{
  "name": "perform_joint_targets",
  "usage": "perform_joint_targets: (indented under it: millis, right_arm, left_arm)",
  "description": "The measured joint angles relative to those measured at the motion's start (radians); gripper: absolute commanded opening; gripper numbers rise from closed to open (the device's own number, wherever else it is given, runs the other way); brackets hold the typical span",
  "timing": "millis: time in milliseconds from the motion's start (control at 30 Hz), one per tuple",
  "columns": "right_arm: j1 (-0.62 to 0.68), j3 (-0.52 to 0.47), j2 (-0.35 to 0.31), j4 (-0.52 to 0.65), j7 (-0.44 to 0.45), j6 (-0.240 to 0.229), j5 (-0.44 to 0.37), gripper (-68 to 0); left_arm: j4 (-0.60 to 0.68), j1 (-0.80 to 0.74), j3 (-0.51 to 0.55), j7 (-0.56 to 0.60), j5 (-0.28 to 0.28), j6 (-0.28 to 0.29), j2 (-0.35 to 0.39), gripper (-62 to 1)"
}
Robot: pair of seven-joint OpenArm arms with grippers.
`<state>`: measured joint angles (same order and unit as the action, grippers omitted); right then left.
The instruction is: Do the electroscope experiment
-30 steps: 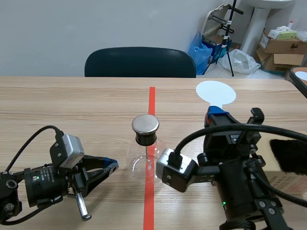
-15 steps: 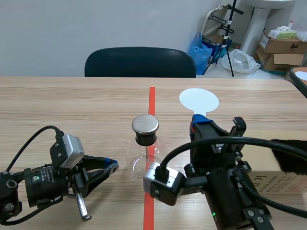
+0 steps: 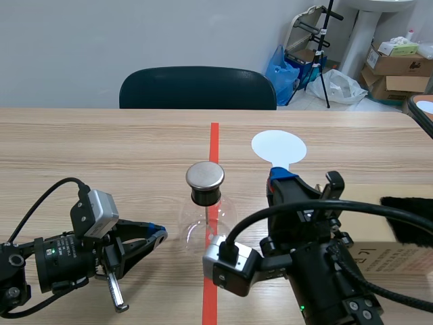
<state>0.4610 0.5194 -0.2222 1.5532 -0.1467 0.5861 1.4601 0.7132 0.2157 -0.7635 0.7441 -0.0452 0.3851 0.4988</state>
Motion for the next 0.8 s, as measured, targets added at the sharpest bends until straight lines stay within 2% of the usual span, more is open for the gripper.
perform_joint_targets:
  millis: [267, 400, 800]
  right_arm:
    - [0.005, 0.0, 0.0, 0.0, 0.011, -0.003, 0.0, -65.8]
    - [0.005, 0.0, 0.0, 0.0, 0.011, -0.041, 0.0, -65.8]
    - [0.005, 0.0, 0.0, 0.0, 0.011, -0.041, 0.0, -65.8]
  left_arm:
    - [0.0, 0.0, 0.0, 0.0, 0.0, 0.0, 0.0, -57.9]
    - [0.0, 0.0, 0.0, 0.0, 0.0, 0.0, 0.0, -57.9]
    - [0.0, 0.0, 0.0, 0.0, 0.0, 0.0, 0.0, -57.9]
